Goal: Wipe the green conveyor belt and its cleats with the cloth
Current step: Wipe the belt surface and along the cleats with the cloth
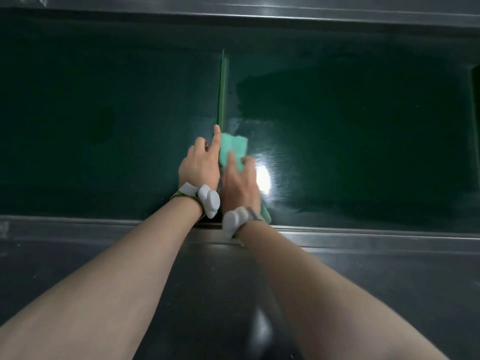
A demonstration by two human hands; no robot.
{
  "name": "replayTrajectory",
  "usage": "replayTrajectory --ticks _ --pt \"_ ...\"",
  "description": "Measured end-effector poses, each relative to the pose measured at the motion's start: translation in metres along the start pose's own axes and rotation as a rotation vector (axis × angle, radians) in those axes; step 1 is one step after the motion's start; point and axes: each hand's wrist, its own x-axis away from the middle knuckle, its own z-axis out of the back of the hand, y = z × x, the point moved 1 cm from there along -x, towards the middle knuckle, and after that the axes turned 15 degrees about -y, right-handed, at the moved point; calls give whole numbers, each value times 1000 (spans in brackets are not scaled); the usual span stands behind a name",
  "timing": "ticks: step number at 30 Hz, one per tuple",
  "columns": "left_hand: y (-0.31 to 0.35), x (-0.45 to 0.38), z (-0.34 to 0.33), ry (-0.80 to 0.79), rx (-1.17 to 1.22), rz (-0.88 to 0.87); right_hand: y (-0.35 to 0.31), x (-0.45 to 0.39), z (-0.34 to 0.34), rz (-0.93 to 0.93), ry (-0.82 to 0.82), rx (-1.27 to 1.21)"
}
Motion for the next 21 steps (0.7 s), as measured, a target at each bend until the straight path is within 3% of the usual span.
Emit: replayTrajectory --ticks 2,5,7,10,13,15,18,21 --pt "-1 -2 0 -12 -7 -32 -3 2 -3 49 -36 26" --pt "-5 -1 -2 35 -29 -49 50 0 24 53 58 -12" --pt "-5 0 -5 62 -37 -58 114 4 49 -54 56 -23" --pt "-5 -1 -7 79 -35 -29 228 22 94 -268 212 12" --pt "-3 -1 -10 91 -15 -11 283 43 120 -521 316 -93" --pt "-1 -1 -13 101 10 -16 270 38 113 -597 352 -96" --pt "-2 -2 -17 124 38 -3 200 14 84 -503 366 -95" --pt "-3 -3 -16 116 27 -27 110 1 47 -343 204 -218"
